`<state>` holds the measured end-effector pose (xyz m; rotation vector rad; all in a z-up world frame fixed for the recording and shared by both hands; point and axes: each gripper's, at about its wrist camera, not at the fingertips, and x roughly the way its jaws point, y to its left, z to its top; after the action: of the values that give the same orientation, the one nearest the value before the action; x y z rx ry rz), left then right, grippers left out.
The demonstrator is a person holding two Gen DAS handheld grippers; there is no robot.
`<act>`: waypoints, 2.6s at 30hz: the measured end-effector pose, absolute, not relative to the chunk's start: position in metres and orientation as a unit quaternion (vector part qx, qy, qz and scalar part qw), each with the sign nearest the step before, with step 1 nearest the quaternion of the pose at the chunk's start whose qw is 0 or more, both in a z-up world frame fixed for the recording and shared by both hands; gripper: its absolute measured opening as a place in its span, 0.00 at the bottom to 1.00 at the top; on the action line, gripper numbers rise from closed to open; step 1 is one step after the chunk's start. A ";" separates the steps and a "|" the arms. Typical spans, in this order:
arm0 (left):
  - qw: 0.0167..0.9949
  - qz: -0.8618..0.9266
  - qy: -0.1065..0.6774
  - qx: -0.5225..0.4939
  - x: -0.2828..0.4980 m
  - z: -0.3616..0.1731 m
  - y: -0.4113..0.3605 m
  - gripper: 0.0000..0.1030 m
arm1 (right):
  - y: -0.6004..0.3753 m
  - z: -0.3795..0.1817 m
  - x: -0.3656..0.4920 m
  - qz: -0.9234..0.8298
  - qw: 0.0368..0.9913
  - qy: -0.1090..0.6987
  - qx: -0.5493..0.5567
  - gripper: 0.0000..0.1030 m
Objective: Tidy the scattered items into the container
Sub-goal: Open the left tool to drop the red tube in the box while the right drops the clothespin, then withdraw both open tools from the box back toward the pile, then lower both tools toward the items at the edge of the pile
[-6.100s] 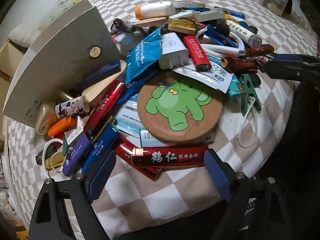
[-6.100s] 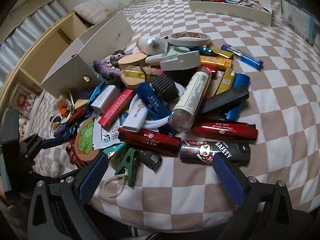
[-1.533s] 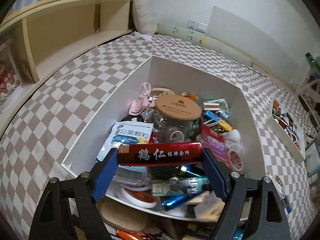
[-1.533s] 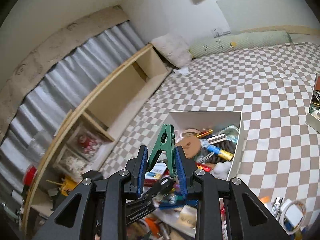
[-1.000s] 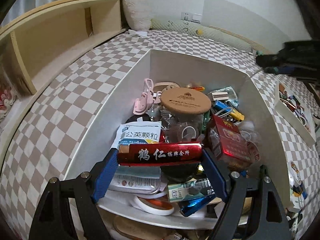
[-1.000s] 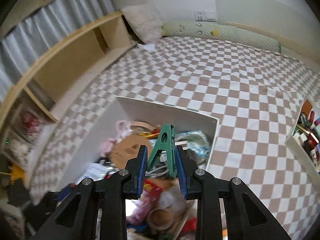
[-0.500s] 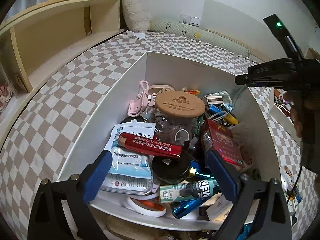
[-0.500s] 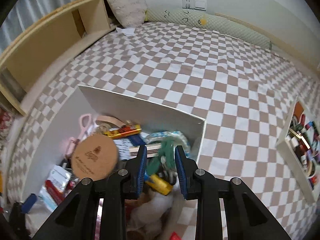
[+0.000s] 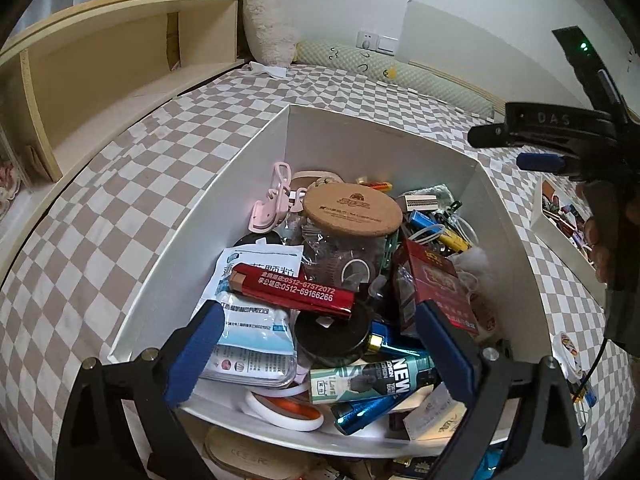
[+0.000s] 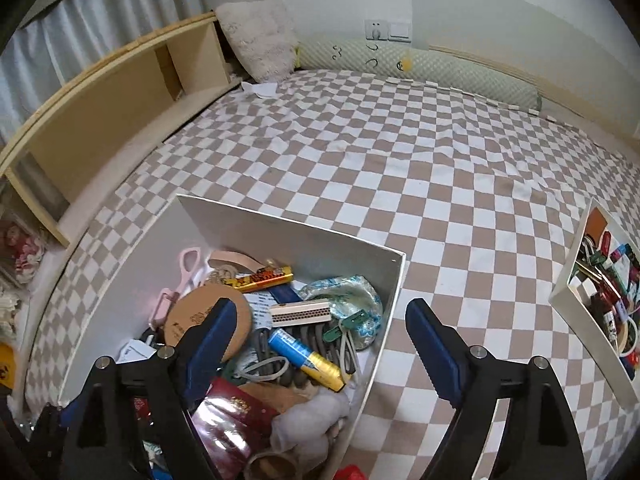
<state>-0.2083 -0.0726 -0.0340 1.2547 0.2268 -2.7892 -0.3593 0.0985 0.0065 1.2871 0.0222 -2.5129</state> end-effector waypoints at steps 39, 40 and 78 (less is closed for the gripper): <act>-0.007 -0.930 0.073 0.360 -0.157 0.007 -0.044 0.99 | 0.155 0.060 -0.211 -0.903 0.202 -0.013 0.378 1.00; -0.009 -0.931 0.071 0.358 -0.155 0.009 -0.042 0.99 | 0.156 0.060 -0.206 -0.904 0.201 -0.011 0.377 1.00; -0.072 -0.933 0.011 0.351 -0.116 0.013 0.012 0.99 | 0.262 -0.018 -0.111 -0.911 0.088 -0.067 0.397 1.00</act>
<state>-0.1156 0.0120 0.0127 1.1571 0.0367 -3.0749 -0.1108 0.2622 -0.0179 1.1820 -0.2004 -2.7128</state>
